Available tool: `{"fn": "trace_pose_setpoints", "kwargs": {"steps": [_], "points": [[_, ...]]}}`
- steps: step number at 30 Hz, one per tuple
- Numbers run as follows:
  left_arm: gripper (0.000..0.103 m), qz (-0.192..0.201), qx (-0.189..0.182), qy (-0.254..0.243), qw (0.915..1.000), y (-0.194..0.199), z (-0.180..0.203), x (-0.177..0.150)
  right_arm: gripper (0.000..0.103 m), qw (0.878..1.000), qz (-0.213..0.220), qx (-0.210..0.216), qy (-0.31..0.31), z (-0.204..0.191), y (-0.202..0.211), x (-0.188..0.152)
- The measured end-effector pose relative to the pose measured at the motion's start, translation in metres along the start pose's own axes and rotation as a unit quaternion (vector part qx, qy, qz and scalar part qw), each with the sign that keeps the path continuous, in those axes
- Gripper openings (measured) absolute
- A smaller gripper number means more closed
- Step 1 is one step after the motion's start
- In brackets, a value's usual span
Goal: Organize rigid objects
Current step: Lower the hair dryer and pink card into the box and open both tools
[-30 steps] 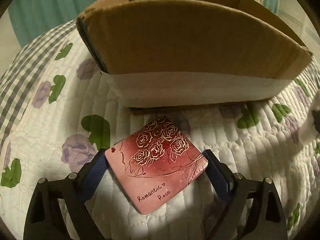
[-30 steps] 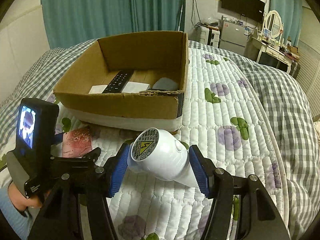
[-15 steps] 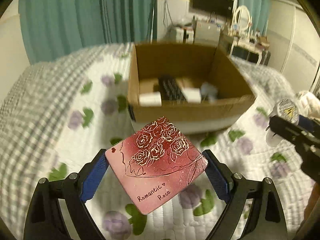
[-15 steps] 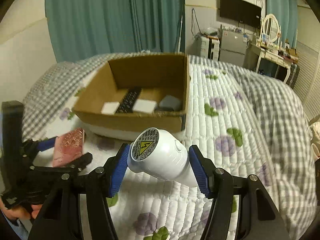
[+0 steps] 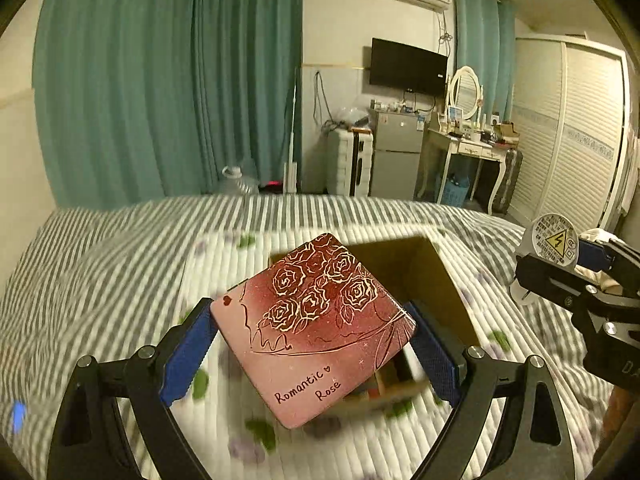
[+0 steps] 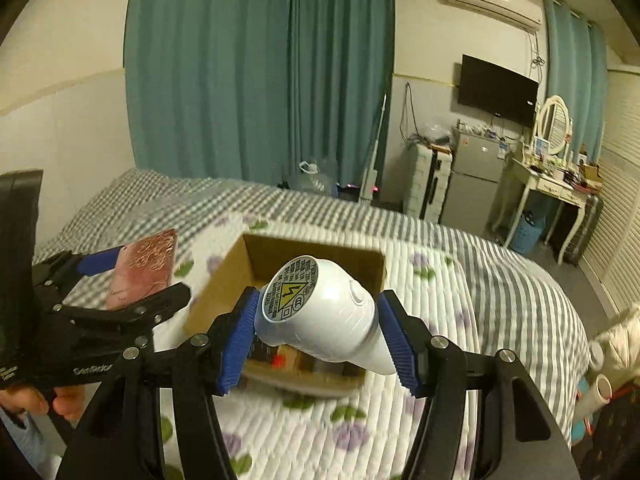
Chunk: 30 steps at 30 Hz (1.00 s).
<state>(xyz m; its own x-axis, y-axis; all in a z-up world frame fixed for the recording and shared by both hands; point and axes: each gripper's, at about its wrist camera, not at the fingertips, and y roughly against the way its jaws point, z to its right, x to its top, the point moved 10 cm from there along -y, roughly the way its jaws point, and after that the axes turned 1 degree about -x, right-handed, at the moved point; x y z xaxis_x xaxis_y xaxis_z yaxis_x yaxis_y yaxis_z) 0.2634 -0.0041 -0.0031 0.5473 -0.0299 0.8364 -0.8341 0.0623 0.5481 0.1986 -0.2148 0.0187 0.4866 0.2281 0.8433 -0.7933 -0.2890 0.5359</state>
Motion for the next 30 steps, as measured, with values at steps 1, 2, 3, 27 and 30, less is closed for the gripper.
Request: {"fn": "trace_pose_setpoints", "kwargs": {"steps": [1, 2, 3, 27, 30], "points": [[0.093, 0.000, 0.000, -0.002, 1.0000, -0.005, 0.000, 0.003, 0.060, 1.000, 0.002, 0.001, -0.001, 0.002, -0.005, 0.006], [0.093, -0.004, -0.003, -0.004, 1.0000, -0.018, 0.001, 0.005, 0.060, 1.000, 0.002, 0.003, -0.002, 0.004, -0.014, 0.013], [0.093, -0.008, -0.003, -0.003, 1.0000, -0.028, 0.002, 0.006, 0.060, 1.000, 0.002, 0.004, -0.004, 0.007, -0.023, 0.018], [0.102, -0.036, 0.005, -0.024, 0.9990, -0.104, 0.011, -0.027, 0.060, 0.999, -0.025, 0.022, -0.018, 0.033, -0.106, 0.000], [0.102, -0.042, 0.005, -0.017, 0.9990, -0.099, 0.002, -0.025, 0.060, 0.999, -0.025, 0.024, -0.019, 0.030, -0.103, 0.004]]}}
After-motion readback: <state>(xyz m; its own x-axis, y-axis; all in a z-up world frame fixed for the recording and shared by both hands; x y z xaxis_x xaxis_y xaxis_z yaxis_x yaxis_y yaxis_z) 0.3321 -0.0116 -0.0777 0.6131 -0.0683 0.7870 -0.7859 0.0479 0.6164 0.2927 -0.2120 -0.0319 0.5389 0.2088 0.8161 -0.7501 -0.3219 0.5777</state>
